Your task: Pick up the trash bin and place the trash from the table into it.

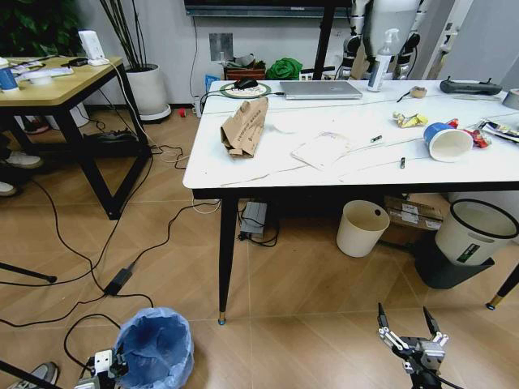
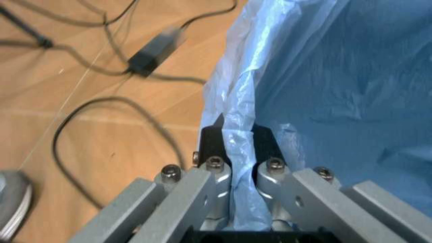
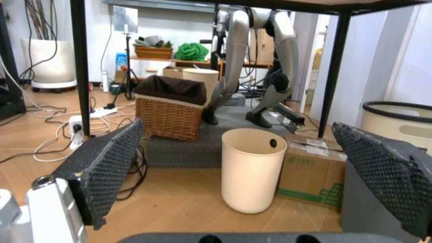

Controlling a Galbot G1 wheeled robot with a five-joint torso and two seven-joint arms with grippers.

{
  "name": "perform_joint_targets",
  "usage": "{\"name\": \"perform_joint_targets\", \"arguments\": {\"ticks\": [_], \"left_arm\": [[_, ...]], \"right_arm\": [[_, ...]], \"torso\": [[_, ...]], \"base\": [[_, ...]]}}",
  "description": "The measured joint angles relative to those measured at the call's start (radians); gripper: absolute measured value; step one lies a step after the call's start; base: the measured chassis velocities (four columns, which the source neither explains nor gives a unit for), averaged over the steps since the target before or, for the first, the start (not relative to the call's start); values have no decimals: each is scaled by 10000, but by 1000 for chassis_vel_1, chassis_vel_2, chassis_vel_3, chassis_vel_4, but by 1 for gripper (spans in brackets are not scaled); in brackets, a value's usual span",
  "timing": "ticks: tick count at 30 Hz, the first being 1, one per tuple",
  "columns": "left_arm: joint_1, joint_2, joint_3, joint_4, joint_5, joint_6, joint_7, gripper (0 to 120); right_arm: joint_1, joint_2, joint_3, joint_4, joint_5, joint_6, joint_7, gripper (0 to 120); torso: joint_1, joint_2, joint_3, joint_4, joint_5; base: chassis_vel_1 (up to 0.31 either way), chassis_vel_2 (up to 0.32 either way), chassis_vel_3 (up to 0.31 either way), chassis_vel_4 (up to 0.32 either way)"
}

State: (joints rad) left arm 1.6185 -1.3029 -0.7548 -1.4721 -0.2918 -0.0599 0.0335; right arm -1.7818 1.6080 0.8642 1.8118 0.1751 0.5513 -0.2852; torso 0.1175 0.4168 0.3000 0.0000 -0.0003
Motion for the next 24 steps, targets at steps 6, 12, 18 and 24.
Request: {"name": "perform_joint_targets", "arguments": {"ticks": [6, 12, 18, 24], "left_arm": [[570, -43, 110, -976, 47, -138, 505, 0], [1161, -73, 336, -2390, 139, -120, 851, 0], [1528, -34, 682, -3769, 431, -25, 999, 0], [1846, 19, 994, -4547, 483, 44, 1567, 0]], "right_arm": [[-63, 0, 92, 59, -7, -17, 6, 100], [-185, 0, 163, 175, -13, -24, 14, 100], [-315, 0, 233, 304, -34, -27, 19, 100], [-399, 0, 269, 363, -90, -28, 23, 100]], "torso": [[0, 1, 0, 0, 3], [0, 2, 0, -1, 6], [0, 3, 0, -2, 4], [0, 3, 0, -3, 3]], "base": [[0, 0, 0, 0], [0, 0, 0, 0], [0, 0, 0, 0], [0, 0, 0, 0]]}}
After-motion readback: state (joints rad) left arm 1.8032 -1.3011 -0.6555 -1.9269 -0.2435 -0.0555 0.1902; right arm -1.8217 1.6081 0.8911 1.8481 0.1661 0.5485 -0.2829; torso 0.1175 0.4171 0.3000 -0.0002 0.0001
